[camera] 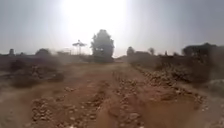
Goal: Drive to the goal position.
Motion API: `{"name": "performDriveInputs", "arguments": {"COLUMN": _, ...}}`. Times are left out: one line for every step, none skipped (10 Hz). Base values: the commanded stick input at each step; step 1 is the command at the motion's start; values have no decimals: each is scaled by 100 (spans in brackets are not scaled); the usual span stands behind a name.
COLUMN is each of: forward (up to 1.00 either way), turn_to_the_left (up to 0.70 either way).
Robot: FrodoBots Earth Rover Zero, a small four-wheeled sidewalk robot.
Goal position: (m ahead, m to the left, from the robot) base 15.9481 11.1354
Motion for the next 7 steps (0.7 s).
{"name": "performDriveInputs", "arguments": {"forward": 45, "turn_to_the_left": 21}}
{"name": "performDriveInputs", "arguments": {"forward": 45, "turn_to_the_left": 0}}
{"name": "performDriveInputs", "arguments": {"forward": 45, "turn_to_the_left": 0}}
{"name": "performDriveInputs", "arguments": {"forward": 45, "turn_to_the_left": 0}}
{"name": "performDriveInputs", "arguments": {"forward": 45, "turn_to_the_left": 0}}
{"name": "performDriveInputs", "arguments": {"forward": 45, "turn_to_the_left": 0}}
{"name": "performDriveInputs", "arguments": {"forward": 45, "turn_to_the_left": 0}}
